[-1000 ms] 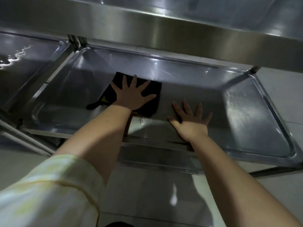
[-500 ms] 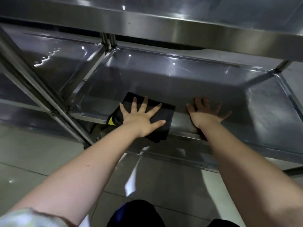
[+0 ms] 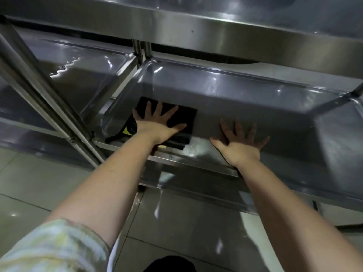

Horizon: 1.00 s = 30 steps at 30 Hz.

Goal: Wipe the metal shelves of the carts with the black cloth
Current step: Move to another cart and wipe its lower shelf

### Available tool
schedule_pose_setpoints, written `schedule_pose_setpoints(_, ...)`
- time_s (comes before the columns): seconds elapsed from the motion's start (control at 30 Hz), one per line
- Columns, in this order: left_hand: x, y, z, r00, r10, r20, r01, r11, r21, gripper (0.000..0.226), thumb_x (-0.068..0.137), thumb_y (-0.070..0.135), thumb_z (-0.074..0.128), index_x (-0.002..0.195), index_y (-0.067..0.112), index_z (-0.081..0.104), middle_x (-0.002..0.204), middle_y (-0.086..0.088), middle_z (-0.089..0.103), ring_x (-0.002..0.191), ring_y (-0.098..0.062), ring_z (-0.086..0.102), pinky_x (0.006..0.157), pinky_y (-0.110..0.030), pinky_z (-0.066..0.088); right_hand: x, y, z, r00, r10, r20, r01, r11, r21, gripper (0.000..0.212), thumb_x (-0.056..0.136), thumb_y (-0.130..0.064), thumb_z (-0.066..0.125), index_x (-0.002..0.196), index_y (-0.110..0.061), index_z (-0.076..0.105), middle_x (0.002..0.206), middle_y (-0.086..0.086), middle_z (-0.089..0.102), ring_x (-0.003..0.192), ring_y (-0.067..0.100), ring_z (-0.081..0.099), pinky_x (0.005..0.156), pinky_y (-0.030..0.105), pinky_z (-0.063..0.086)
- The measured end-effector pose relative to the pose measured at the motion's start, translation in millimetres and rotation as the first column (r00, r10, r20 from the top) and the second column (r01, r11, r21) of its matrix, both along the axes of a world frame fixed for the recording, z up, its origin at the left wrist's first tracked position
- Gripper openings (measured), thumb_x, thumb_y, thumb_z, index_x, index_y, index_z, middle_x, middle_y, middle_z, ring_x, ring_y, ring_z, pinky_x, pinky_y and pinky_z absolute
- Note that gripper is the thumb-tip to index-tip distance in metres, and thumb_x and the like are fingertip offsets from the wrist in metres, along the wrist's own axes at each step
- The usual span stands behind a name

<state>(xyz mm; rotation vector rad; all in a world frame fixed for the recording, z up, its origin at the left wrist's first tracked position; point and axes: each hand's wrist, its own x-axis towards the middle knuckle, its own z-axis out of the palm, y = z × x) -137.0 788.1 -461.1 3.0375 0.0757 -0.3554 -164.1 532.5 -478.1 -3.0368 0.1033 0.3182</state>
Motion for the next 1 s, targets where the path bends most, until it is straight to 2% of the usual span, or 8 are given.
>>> schedule_pose_setpoints(0.2,50.8,3.8,-2.2,0.998,-0.021,0.067,0.021,1.000,-0.002,0.078,0.080,0.089,0.013,0.150,0.058,-0.002,0.165,0.002,-0.016,0.150,-0.035,-0.013,0.112,-0.072,-0.007,2.9,-1.1,-3.8,0.997,0.066,0.042,-0.065,0.997,-0.029,0.073,0.081,-0.087,0.015,0.147,-0.061,-0.003,0.165,-0.012,-0.006,0.148,0.043,-0.015,0.109,0.072,-0.011)
schedule_pose_setpoints(0.3,49.9,2.1,-2.4,0.998,-0.038,0.050,0.038,0.999,-0.008,0.077,0.080,0.089,0.013,0.149,0.058,-0.004,0.164,0.003,-0.017,0.150,-0.035,-0.014,0.112,-0.072,-0.007,3.6,-4.0,-5.4,0.989,0.136,0.066,-0.134,0.991,-0.028,0.070,0.082,-0.085,0.015,0.147,-0.062,-0.001,0.165,-0.014,-0.004,0.149,0.040,-0.014,0.110,0.070,-0.011)
schedule_pose_setpoints(0.47,-9.3,-6.7,1.0,0.993,-0.103,-0.060,0.104,0.994,0.018,0.078,0.080,0.089,0.013,0.147,0.060,-0.011,0.162,0.004,-0.024,0.149,-0.033,-0.020,0.110,-0.072,-0.009,-0.5,-6.7,-3.1,0.978,0.205,0.049,-0.205,0.979,0.001,0.065,0.086,-0.081,0.020,0.145,-0.064,-0.001,0.164,-0.018,-0.006,0.150,0.035,-0.015,0.113,0.067,-0.010)
schedule_pose_setpoints(0.63,-70.1,-1.2,1.9,0.990,-0.127,-0.058,0.128,0.992,0.011,0.080,0.077,0.091,0.016,0.146,0.062,-0.011,0.162,0.005,-0.023,0.149,-0.031,-0.022,0.112,-0.070,-0.010,0.0,-6.8,-4.1,0.981,0.193,0.024,-0.192,0.981,-0.011,0.066,0.083,-0.083,0.015,0.144,-0.065,-0.004,0.163,-0.020,-0.008,0.150,0.033,-0.012,0.114,0.065,-0.009)
schedule_pose_setpoints(0.8,-15.3,33.3,0.5,0.998,-0.054,-0.035,0.054,0.999,0.008,0.081,0.076,0.092,0.021,0.146,0.063,-0.008,0.163,0.007,-0.020,0.149,-0.031,-0.019,0.112,-0.071,-0.009,-1.4,-5.6,-5.3,0.979,0.197,0.050,-0.197,0.980,-0.004,0.069,0.081,-0.083,0.014,0.146,-0.063,0.001,0.164,-0.019,-0.004,0.151,0.032,-0.008,0.116,0.060,-0.007)
schedule_pose_setpoints(0.87,18.4,52.1,1.0,1.000,0.002,-0.001,-0.002,1.000,0.024,0.083,0.076,0.093,0.018,0.148,0.060,-0.007,0.164,0.004,-0.017,0.150,-0.033,-0.016,0.112,-0.071,-0.007,0.5,-5.5,-5.8,0.979,0.198,0.059,-0.198,0.980,-0.002,0.067,0.082,-0.083,0.015,0.145,-0.064,0.002,0.163,-0.020,-0.003,0.151,0.031,-0.008,0.117,0.060,-0.006)
schedule_pose_setpoints(1.0,48.8,60.7,1.0,0.999,-0.021,0.033,0.019,0.997,0.078,0.087,0.072,0.093,0.008,0.149,0.057,-0.008,0.165,0.001,-0.015,0.150,-0.036,-0.014,0.112,-0.071,-0.006,2.2,-6.3,-9.2,0.979,0.189,0.072,-0.189,0.982,-0.001,0.067,0.082,-0.084,0.016,0.144,-0.065,0.002,0.163,-0.021,-0.002,0.151,0.030,-0.007,0.117,0.059,-0.007)
